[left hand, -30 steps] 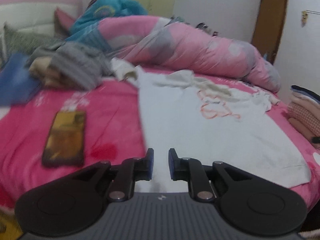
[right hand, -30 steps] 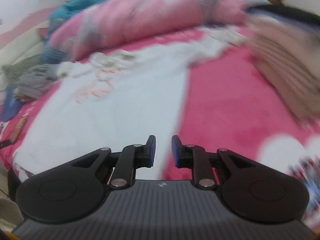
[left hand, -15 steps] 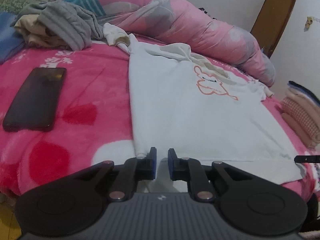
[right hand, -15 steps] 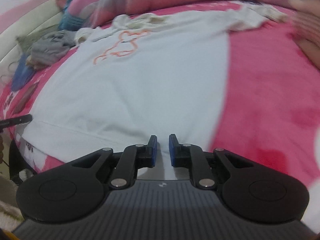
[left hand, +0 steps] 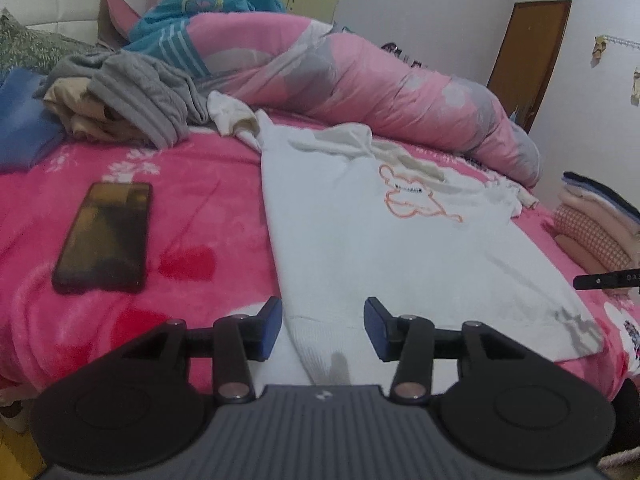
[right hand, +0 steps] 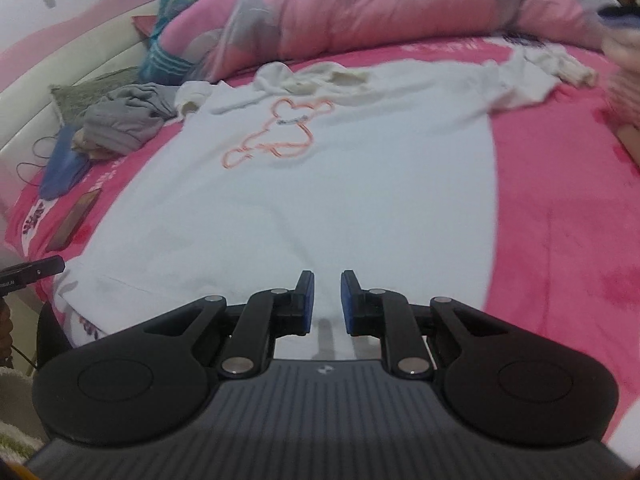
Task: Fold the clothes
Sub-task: 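Open both grippers and release the straightened hem, then grasp the sleeve cuff near the collar with the right gripper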
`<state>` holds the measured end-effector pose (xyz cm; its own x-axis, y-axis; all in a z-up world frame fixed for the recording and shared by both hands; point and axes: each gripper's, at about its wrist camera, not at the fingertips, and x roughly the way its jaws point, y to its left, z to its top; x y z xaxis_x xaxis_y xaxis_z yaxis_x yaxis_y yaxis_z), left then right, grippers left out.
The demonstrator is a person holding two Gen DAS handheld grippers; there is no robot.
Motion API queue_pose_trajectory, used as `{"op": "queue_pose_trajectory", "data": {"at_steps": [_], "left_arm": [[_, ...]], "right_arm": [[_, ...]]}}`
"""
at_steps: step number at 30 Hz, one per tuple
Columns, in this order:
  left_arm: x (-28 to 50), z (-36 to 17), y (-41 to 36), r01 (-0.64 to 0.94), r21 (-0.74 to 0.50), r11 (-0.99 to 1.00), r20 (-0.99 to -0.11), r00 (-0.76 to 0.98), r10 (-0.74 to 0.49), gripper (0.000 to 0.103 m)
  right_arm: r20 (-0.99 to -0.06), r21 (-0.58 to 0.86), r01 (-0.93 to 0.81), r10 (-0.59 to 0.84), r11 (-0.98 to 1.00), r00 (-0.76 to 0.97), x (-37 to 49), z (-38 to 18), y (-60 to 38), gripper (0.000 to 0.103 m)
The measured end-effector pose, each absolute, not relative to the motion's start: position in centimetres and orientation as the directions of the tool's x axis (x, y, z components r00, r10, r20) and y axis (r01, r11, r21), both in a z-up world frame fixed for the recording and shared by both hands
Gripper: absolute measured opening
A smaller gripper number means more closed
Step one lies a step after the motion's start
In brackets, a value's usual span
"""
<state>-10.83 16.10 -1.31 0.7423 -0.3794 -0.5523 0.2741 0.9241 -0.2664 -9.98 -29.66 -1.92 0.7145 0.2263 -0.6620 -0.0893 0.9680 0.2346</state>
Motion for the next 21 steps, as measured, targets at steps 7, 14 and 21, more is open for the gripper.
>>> {"op": "queue_pose_trajectory", "data": {"at_steps": [7, 14, 21], "left_arm": [[-8.5, -0.5, 14.8, 0.303, -0.268, 0.915, -0.536, 0.742, -0.402, 0.047], [-3.8, 0.9, 12.5, 0.280, -0.260, 0.924, -0.531, 0.758, -0.379, 0.046], [2.0, -0.1, 10.5, 0.238, -0.221, 0.946, -0.524, 0.789, -0.321, 0.044]], "right_arm": [[-0.648, 0.174, -0.180, 0.250, 0.968, 0.719, -5.5, 0.5, -26.6, 0.014], [-0.635, 0.109, -0.277, 0.282, 0.955, 0.720, -0.5, 2.9, -23.1, 0.014], [-0.629, 0.042, -0.426, 0.356, 0.904, 0.692, 9.3, 4.6, -16.5, 0.014]]}}
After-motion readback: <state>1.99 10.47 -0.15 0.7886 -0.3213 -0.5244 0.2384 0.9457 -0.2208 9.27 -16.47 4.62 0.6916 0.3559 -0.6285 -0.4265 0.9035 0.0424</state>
